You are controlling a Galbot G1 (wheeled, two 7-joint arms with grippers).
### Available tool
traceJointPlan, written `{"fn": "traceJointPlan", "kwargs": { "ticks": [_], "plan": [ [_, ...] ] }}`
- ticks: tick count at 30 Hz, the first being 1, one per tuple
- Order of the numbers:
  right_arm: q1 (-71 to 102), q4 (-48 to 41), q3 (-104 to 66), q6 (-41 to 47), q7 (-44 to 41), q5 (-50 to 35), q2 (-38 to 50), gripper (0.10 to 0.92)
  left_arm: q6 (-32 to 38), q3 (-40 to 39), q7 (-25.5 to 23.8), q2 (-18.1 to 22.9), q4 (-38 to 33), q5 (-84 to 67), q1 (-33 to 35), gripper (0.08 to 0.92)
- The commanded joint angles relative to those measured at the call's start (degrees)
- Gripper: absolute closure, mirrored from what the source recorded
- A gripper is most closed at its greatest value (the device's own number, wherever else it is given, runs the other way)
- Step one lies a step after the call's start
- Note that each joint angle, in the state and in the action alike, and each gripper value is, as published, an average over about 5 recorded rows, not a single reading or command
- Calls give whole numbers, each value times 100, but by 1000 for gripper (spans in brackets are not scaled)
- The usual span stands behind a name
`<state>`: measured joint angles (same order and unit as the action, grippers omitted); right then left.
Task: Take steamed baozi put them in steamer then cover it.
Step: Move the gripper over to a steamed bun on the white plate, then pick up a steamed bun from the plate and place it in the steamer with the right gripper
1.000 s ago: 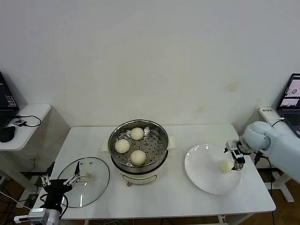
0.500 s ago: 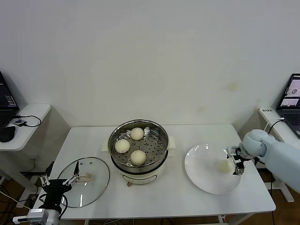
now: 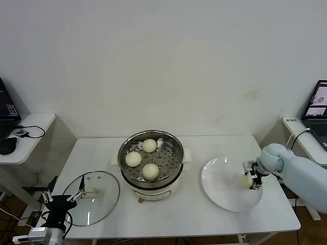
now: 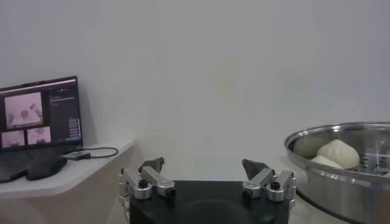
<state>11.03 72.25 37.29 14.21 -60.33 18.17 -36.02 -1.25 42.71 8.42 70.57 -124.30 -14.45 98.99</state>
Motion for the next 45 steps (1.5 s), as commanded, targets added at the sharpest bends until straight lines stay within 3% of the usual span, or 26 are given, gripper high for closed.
{"fn": "traceJointPlan", "kwargs": {
  "ticks": [1,9,18,29,37,45],
  "plan": [
    [13,-15,-52,-11,-1,1,-51,404,-2,-2,-2,6,-13,-2,2,177],
    [-533,278,105,72,-52,-290,132,525,-3,-3,3,7,-32,-4,-7,177],
    [-2781,1030,1330,381,-69,-1481,328,519,-12,-40,3,-14,-55,-1,-56,177],
    [-5219,1617,2997,1268,375,-3617,-910,510,-38,-108,1,-67,11,1,-184,177],
    [-5029,1930,3367,2195,1206,-4823,-1758,507,-42,-99,-5,-112,76,1,-234,177],
    [-4502,1585,3330,2661,1955,-5262,-2502,507,-31,-37,0,-102,80,-6,-203,177]
  ]
}}
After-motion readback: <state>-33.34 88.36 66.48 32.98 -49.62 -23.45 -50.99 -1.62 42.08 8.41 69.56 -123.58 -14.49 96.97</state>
